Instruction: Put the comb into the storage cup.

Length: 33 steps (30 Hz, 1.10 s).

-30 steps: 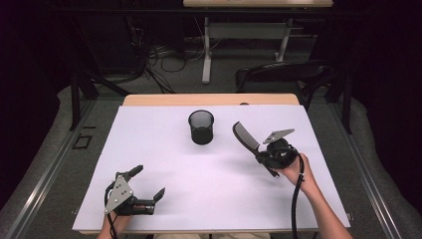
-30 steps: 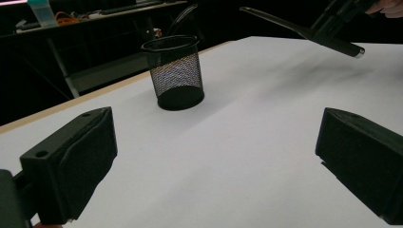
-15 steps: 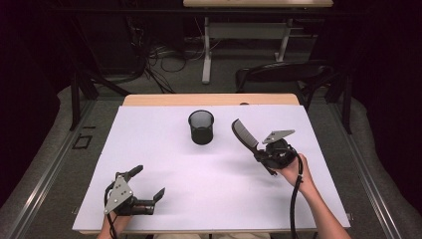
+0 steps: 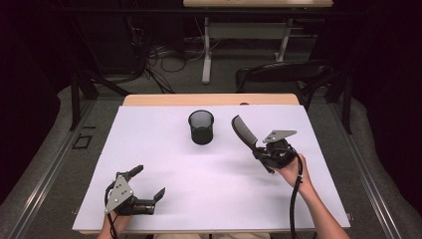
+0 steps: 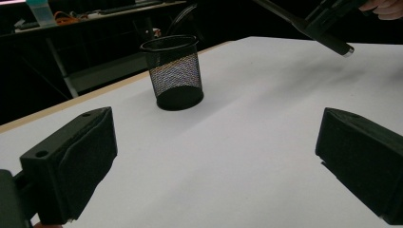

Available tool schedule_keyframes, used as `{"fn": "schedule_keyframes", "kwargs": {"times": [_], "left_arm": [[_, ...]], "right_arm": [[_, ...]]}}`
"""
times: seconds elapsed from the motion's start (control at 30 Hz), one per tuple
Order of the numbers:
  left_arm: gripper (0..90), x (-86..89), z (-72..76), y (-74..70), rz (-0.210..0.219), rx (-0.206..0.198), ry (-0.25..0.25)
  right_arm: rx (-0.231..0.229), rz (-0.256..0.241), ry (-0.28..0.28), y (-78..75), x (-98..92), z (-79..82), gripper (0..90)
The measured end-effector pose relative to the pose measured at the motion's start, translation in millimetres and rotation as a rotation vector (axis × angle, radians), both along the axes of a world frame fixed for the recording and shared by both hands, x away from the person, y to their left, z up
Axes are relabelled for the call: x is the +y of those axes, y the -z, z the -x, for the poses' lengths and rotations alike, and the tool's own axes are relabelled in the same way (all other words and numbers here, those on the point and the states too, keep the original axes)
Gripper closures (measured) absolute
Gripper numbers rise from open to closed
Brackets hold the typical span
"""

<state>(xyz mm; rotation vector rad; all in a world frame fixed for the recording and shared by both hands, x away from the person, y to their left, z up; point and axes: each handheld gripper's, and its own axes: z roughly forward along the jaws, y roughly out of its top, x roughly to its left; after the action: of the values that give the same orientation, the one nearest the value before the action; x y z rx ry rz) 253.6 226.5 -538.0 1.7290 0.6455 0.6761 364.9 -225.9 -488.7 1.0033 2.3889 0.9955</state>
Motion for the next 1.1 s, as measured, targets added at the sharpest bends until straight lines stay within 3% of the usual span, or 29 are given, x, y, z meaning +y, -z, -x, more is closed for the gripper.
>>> {"fn": "schedule_keyframes", "kwargs": {"times": [1.1], "left_arm": [[0.0,-0.1,0.2,-0.6,-0.009,-0.003,-0.007]], "right_arm": [[-0.075,-0.039,0.014,-2.9,6.1,0.3,72.8]]}}
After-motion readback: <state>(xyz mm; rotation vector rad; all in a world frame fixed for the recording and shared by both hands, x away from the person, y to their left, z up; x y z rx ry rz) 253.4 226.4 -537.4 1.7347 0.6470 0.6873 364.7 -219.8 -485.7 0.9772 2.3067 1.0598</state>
